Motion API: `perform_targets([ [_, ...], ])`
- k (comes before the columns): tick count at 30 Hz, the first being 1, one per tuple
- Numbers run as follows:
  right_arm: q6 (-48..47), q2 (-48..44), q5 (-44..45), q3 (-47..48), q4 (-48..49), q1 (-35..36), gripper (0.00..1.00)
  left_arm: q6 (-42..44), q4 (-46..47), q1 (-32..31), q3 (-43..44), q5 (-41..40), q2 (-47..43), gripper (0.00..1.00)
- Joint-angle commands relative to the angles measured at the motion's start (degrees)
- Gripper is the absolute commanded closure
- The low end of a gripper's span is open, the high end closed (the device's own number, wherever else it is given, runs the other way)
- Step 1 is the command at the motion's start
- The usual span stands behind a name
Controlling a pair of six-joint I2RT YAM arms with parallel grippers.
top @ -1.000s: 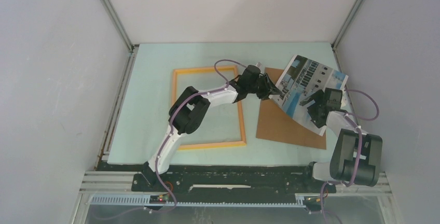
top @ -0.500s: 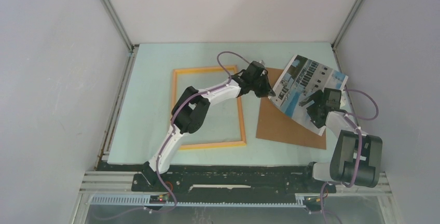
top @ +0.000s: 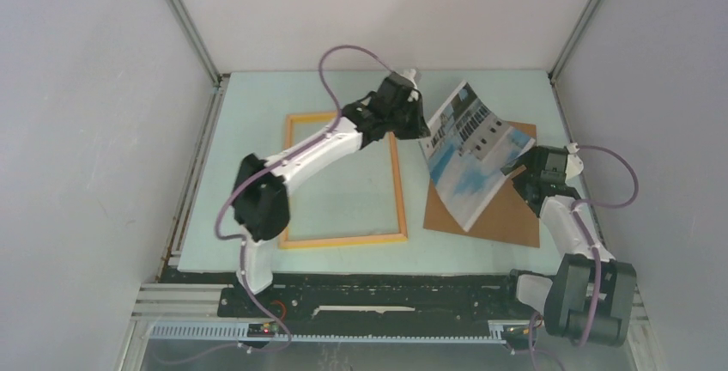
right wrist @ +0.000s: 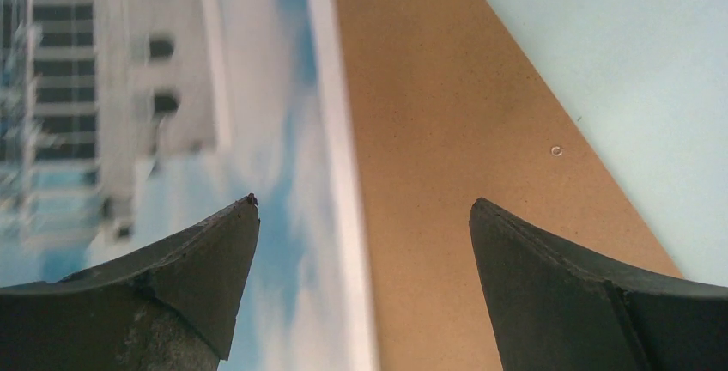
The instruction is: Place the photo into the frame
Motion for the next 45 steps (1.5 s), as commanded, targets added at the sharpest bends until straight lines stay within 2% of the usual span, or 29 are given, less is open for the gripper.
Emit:
perform_targets([
  [1,-1.2,-4.3,4.7,-1.2,0.0,1.1,0.0,7.2,-6.0,3.6,-5.5,-8.8,-14.2,1.0],
  [7,-1.3,-3.1,2.9,-1.3,0.7,1.2,0.0,15.5,-15.9,10.4,-15.4,-21.2,-33.6,1.0],
  [9,-1.2,-2.6,2.2,-1.3,1.0,1.2,0.0,19.3,-19.3,12.4,-16.1,-24.9,-39.3,1.0],
  [13,-1.1,-2.0,1.2,-1.2,1.5,1.2,0.0,27.4,-30.0,12.6,-8.7,-35.6,-44.3,1.0],
  [18,-0.9,-0.8,0.3,-1.2,2.1,1.3,0.0,34.2,-36.7,11.5,3.7,-42.8,-45.5,1.0],
  [21,-0.8,-0.1,0.1,-1.2,2.4,1.4,0.01,40.6,-35.9,5.4,8.4,-44.9,-44.0,1.0],
  [23,-0.7,0.5,-0.2,-1.2,2.7,1.4,0.0,42.7,-34.5,1.7,8.4,-42.8,-42.0,1.0],
  [25,-0.7,0.9,-0.6,-1.2,2.8,1.4,0.01,43.9,-31.6,-1.9,5.3,-41.3,-39.7,1.0],
  [34,-0.8,2.1,-0.8,-1.2,2.6,1.4,0.01,49.1,-13.5,-14.3,-12.0,-48.2,-26.3,1.0],
  [37,-0.7,2.9,-1.4,-1.2,3.1,1.4,0.01,50.5,-8.7,-20.4,-16.1,-51.5,-20.4,1.0],
  [41,-0.6,3.5,-1.9,-1.2,3.4,1.4,0.01,49.2,-7.6,-26.9,-19.4,-54.0,-13.7,1.0],
  [45,-0.6,3.6,-2.3,-1.2,3.4,1.4,0.01,46.4,-5.3,-28.6,-24.9,-50.9,-12.0,1.0],
])
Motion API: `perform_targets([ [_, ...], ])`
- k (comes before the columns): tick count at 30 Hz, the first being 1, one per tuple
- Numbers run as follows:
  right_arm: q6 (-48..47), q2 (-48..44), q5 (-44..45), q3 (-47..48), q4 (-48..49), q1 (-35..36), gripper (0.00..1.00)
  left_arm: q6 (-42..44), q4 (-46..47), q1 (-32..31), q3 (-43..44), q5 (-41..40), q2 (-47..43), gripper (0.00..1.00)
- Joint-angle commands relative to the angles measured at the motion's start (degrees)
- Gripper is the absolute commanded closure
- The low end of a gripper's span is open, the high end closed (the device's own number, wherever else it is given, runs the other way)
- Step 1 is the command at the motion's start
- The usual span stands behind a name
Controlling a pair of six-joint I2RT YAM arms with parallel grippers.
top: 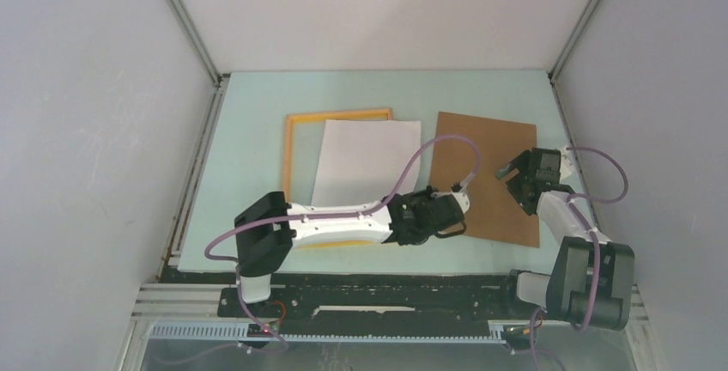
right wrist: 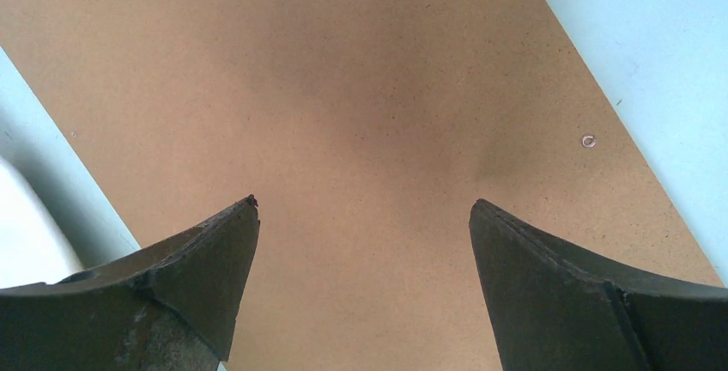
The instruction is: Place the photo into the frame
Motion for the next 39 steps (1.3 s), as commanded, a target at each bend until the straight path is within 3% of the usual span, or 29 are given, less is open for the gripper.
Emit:
perform_targets([
  [1,-0.1,0.1,-0.2,-0.2,1.7,0.4,0.01,-2.2,6.0,-0.6,-5.4,-0.9,-0.9,1.0],
  [7,-0.1,0.0,-0.6,-0.2,1.7,0.4,0.01,-5.4,2.7,0.9,-6.1,-3.5,1.3,1.0],
  [13,-0.2,0.2,-0.5,-0.1,1.3,0.3,0.0,-28.3,-16.2,4.0,1.5,-8.4,4.4,1.0],
  [16,-0.1,0.4,-1.0,-0.2,1.6,0.3,0.0,-33.3,-20.6,4.0,4.2,-7.6,5.2,1.0],
  [26,-0.2,0.2,-0.9,-0.2,1.4,0.3,0.0,-41.1,-23.5,2.8,6.8,-2.8,7.4,1.0],
  [39,-0.2,0.4,-1.0,-0.2,1.3,0.3,0.0,-43.0,-25.7,-0.1,21.8,1.5,13.7,1.0],
])
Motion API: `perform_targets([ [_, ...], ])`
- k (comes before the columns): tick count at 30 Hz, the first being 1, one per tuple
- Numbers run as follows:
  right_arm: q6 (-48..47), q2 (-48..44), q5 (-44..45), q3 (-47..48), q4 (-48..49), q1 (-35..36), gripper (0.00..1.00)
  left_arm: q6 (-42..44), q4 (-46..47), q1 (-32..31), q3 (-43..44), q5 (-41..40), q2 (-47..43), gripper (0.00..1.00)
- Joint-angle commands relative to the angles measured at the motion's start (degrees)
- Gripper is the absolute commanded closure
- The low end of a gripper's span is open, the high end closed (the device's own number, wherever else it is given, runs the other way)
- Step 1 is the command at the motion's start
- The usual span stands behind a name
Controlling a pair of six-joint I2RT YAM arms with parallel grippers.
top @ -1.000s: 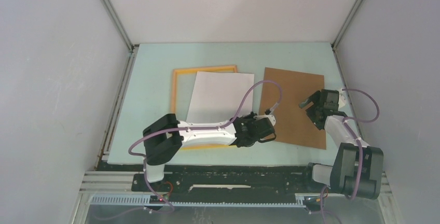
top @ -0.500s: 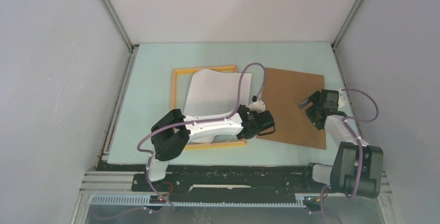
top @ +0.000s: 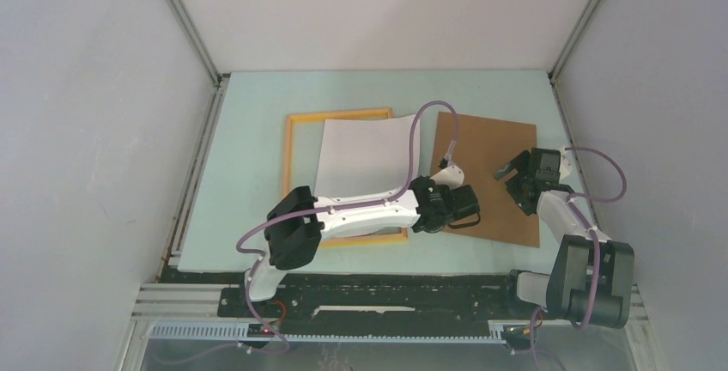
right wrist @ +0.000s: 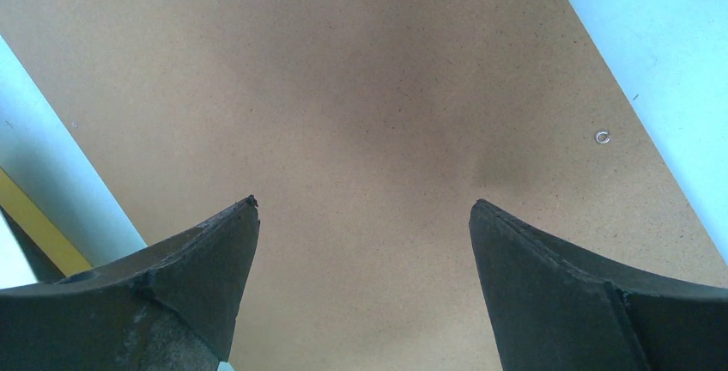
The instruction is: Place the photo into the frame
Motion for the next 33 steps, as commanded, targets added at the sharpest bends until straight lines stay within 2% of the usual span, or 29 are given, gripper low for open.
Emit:
perform_targets([
  [1,-0.3,-0.1,0.5,-0.2,1.3,0.3,0.0,-3.4,-1.0,0.1,5.6,0.7,2.4,1.0],
  [11,-0.1,-0.1,0.2,-0.2,1.5,0.4,0.0,-10.4,-3.2,1.3,2.9,-1.4,1.3,1.0],
  [17,-0.2,-0.1,0.2,-0.2,1.3,0.4,0.0,-11.7,-4.1,1.7,8.0,-3.9,3.7,1.0],
  [24,-0.1,0.0,0.1,-0.2,1.4,0.4,0.0,-12.3,-3.2,3.5,9.9,-3.2,5.3,1.0],
  [29,0.0,0.4,0.0,-0.1,1.7,0.5,0.0,-12.3,-3.4,3.5,15.4,-2.0,8.8,1.0],
  [33,0.0,0.5,-0.1,-0.2,1.6,0.5,0.0,-15.1,-4.5,4.3,12.8,-3.6,7.8,1.0],
])
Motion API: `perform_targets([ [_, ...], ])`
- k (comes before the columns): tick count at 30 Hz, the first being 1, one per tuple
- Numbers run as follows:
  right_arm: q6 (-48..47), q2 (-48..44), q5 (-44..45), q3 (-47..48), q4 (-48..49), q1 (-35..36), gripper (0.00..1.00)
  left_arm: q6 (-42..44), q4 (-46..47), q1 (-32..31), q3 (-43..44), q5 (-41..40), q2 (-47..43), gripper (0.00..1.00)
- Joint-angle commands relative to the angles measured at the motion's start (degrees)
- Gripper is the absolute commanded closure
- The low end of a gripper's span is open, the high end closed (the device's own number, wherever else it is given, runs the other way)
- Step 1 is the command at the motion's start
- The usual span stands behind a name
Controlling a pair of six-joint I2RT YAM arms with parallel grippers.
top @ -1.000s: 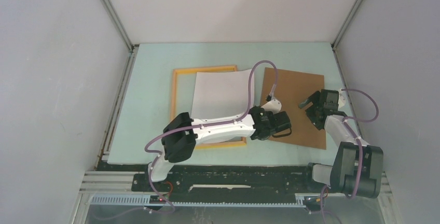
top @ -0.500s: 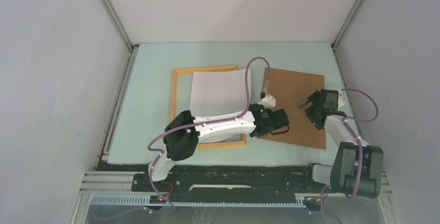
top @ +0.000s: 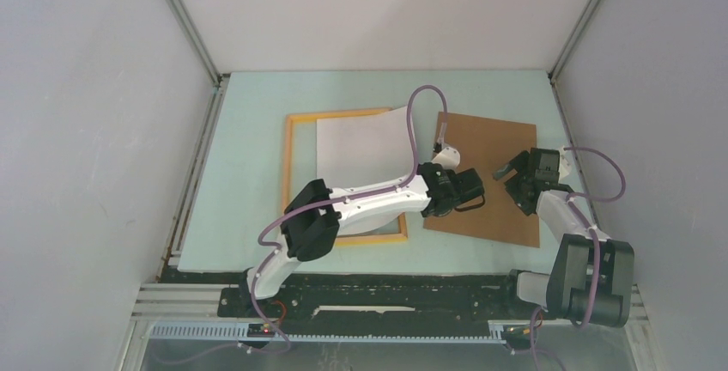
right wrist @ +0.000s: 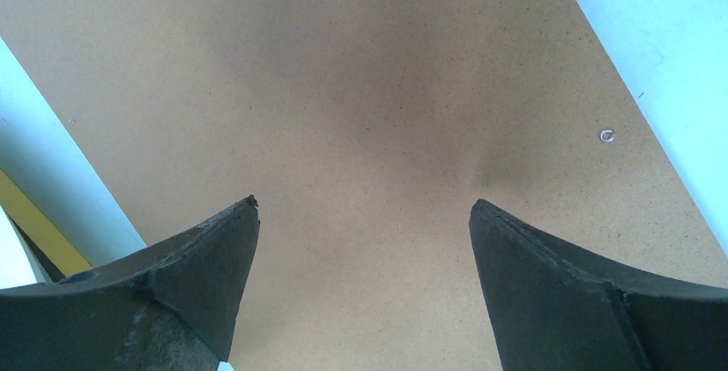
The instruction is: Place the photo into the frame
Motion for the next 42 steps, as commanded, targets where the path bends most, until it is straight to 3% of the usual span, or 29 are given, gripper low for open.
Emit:
perform_targets([
  [1,0.0,0.2,0.0,-0.2,1.6,0.2,0.0,-4.8,-0.6,1.0,-1.1,-2.6,-1.6,1.0],
  [12,0.2,0.7,-0.6,-0.2,2.0,0.5,0.0,-11.9,-0.6,2.7,-14.9,-6.8,-9.9,1.0],
  [20,0.0,0.6,-0.3,-0.2,1.6,0.5,0.0,-6.4,4.2,3.5,-18.4,-6.4,-11.1,1.0],
  [28,0.1,0.9,-0.2,-0.2,1.8,0.5,0.0,-7.8,3.5,3.8,-22.8,-6.9,-11.4,1.0],
  [33,0.0,1.1,-0.2,-0.2,1.8,0.6,0.0,-4.5,4.6,3.9,-21.1,-6.3,-10.5,1.0],
  [34,0.0,1.1,-0.1,-0.2,1.8,0.6,0.0,-3.2,4.6,3.9,-20.3,-5.5,-10.2,0.97],
  [36,0.0,1.0,-0.1,-0.2,1.7,0.6,0.0,-1.4,5.0,3.9,-19.1,-3.5,-10.1,0.8],
  [39,-0.1,0.5,0.0,-0.2,1.6,0.6,0.0,1.6,9.6,3.8,-21.6,1.7,-13.0,0.4],
  [42,-0.1,-0.1,0.4,-0.2,1.3,0.6,0.0,2.4,12.9,3.9,-24.0,5.8,-17.1,0.24],
])
